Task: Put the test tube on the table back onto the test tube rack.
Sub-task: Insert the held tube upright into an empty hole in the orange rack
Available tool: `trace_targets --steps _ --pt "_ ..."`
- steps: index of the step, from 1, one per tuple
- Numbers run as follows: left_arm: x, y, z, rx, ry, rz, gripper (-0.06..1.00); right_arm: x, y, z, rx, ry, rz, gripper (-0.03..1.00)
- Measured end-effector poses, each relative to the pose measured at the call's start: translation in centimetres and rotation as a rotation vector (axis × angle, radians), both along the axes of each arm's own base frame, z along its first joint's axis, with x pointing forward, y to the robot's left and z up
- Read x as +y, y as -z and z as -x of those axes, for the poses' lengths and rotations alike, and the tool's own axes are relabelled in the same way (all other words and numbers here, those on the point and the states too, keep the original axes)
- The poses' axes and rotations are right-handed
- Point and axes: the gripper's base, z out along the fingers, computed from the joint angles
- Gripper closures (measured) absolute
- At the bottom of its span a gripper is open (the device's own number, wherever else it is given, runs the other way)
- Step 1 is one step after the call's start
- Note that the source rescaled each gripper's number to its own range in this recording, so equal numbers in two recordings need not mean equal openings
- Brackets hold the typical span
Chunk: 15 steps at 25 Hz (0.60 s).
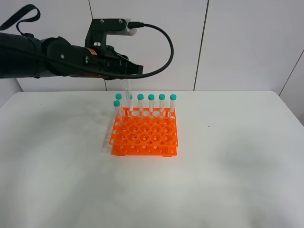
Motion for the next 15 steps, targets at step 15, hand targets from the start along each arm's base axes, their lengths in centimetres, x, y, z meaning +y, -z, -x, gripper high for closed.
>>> trace_targets --steps 15 --pt "0.1 4.6 -2.2 -0.024 -0.075 0.027 0.94 0.0 0.0 0.0 0.0 -0.001 -0.001 -0.03"
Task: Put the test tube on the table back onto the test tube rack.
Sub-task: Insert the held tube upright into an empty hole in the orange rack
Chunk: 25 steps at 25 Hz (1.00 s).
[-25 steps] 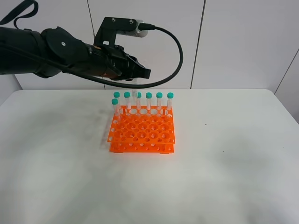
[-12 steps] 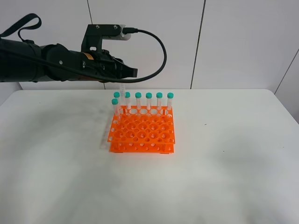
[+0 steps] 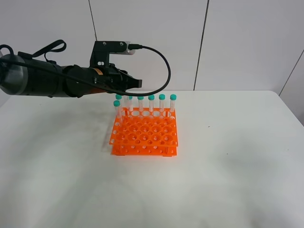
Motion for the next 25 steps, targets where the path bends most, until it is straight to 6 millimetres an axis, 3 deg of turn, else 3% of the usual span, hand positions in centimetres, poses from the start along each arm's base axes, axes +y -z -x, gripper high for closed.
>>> trace_targets --steps 11,25 --pt "-0.2 1.6 -0.5 0.016 -0.011 -0.001 0.94 0.0 0.0 0.0 0.0 -0.002 -0.003 -0.03" --pt "-0.2 2.0 -0.7 0.008 -0.015 -0.002 0.94 0.0 0.0 0.0 0.0 -0.002 -0.003 -0.03"
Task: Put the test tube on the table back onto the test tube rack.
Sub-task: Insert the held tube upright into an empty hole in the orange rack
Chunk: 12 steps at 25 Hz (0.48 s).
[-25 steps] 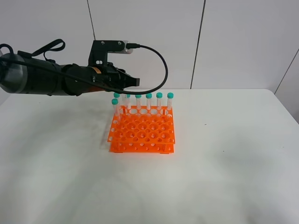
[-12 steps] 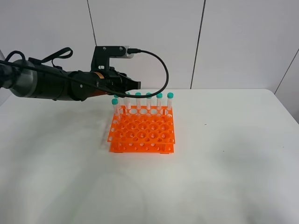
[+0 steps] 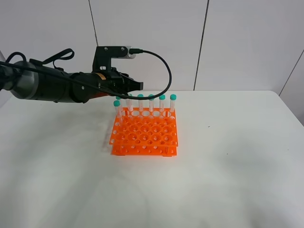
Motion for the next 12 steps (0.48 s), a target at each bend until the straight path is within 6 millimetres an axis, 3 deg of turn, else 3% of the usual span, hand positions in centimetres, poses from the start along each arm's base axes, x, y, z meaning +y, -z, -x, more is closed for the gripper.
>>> trace_targets --steps 12 --pt "-0.2 1.6 -0.2 0.029 0.009 -0.02 0.94 0.0 0.0 0.0 0.0 0.0 0.0 -0.03"
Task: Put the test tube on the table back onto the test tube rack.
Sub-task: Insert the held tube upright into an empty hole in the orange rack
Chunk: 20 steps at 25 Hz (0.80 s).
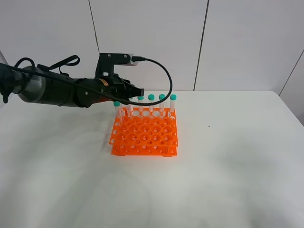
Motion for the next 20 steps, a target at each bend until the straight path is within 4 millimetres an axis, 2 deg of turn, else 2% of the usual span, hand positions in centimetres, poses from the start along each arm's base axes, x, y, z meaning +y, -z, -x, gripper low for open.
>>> trace_targets --steps 13,20 --pt "-0.1 1.9 -0.3 0.036 -0.014 0.006 0.94 0.0 0.0 0.0 0.0 -0.002 -0.003 -0.03" --pt "0.2 2.9 0.2 0.054 -0.035 0.027 0.94 0.0 0.0 0.0 0.0 -0.002 -0.003 -0.03"
